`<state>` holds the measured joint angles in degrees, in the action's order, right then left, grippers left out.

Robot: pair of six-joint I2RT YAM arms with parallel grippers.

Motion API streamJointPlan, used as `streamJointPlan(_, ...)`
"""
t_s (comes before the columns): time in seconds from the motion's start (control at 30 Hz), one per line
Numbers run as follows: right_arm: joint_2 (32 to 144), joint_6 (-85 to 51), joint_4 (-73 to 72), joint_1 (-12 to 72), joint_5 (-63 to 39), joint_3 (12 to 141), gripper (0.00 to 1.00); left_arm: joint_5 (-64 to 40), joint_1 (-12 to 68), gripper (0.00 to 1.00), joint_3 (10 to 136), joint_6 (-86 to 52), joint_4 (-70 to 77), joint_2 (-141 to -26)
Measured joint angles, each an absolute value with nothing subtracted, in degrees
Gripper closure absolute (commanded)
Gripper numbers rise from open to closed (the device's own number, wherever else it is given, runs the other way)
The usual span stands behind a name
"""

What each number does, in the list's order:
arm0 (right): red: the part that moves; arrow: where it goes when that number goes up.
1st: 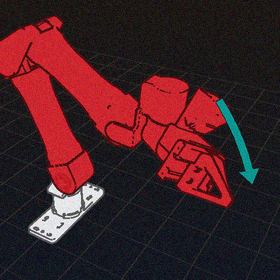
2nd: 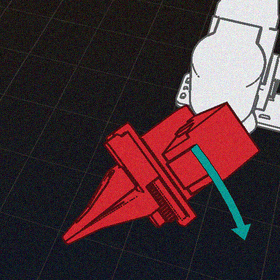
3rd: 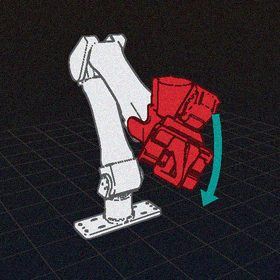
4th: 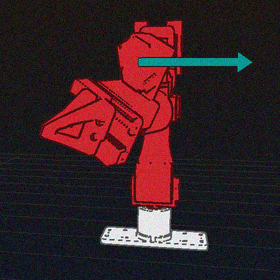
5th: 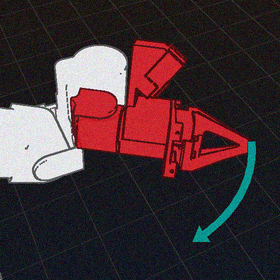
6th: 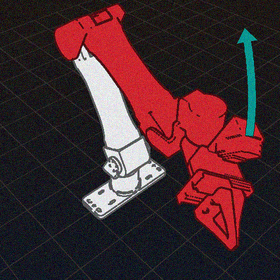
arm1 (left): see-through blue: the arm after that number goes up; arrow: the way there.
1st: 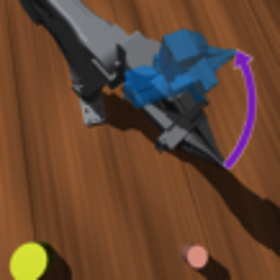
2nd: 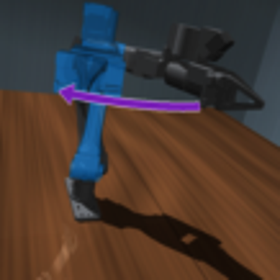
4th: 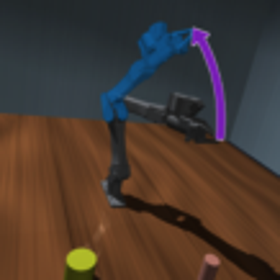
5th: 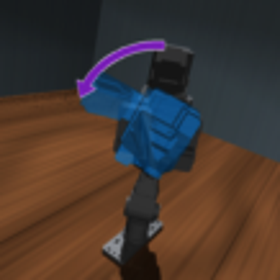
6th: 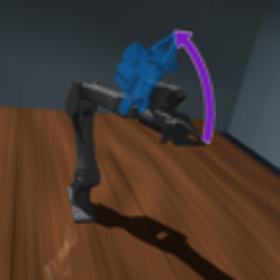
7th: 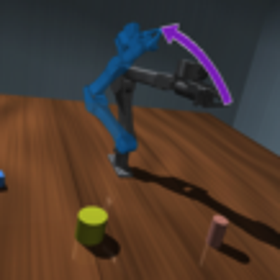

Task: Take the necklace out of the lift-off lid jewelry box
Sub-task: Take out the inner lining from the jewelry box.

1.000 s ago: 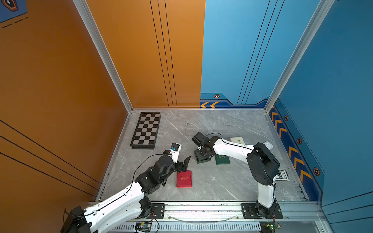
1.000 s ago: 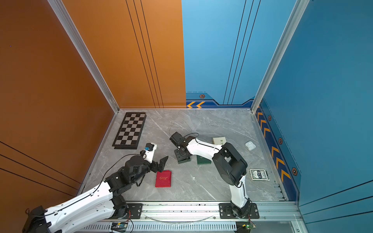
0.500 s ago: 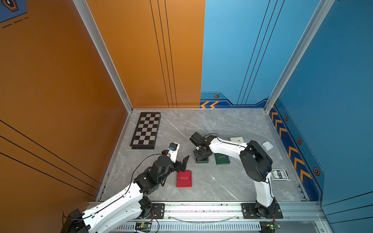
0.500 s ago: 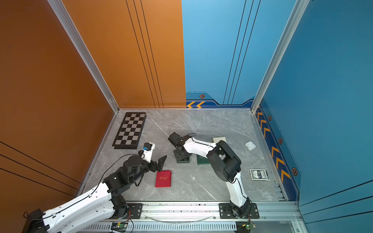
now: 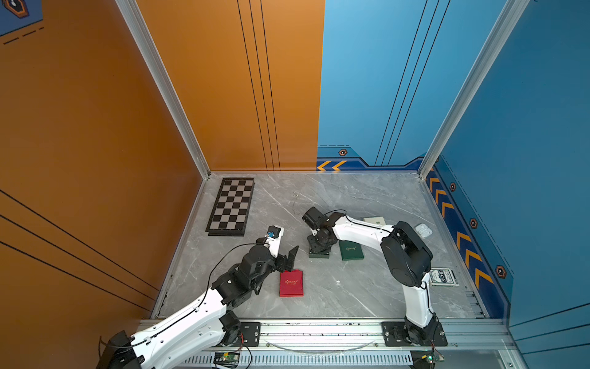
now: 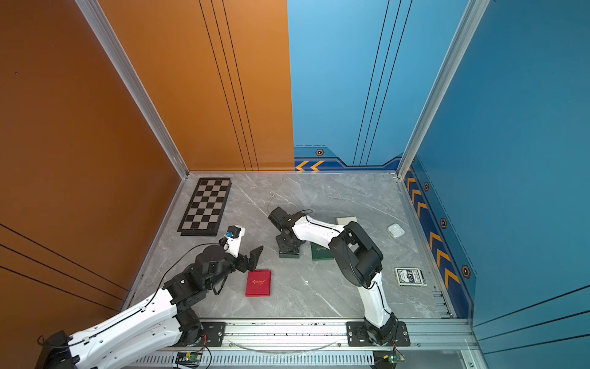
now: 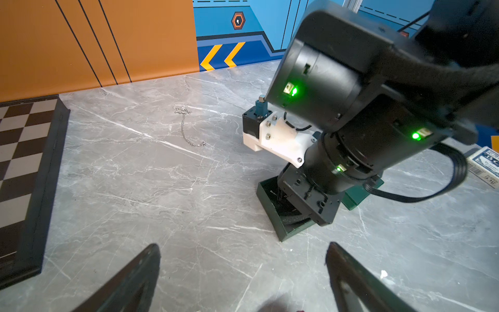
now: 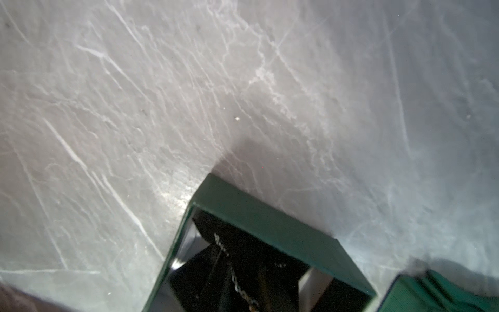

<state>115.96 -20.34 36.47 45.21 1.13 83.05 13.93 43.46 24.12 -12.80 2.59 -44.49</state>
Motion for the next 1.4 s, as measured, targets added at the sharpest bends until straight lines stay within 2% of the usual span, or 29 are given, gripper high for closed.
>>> streamJointPlan(0.57,103.94,-20.34,36.47,45.08,1.23,80.93,0.84,9.52,42.37,0.08,25.87,-16.05,1.37,-47.57)
streamJointPlan(0.7,101.27,-20.34,36.45,45.04,0.89,80.71,0.84,5.85,42.26,0.13,27.00,-18.50,1.91,-50.81)
streamJointPlan(0.77,99.98,-20.34,36.45,45.04,0.27,80.60,0.84,3.64,42.26,0.18,27.70,-19.64,2.20,-52.75)
streamJointPlan(1.13,95.24,-20.40,34.76,45.06,-3.64,78.30,0.84,-5.02,42.26,0.19,28.60,-23.79,8.56,-58.37)
streamJointPlan(1.4,93.43,-20.43,33.36,45.82,-6.04,76.97,0.84,-7.51,41.50,0.27,29.34,-24.10,12.34,-61.52)
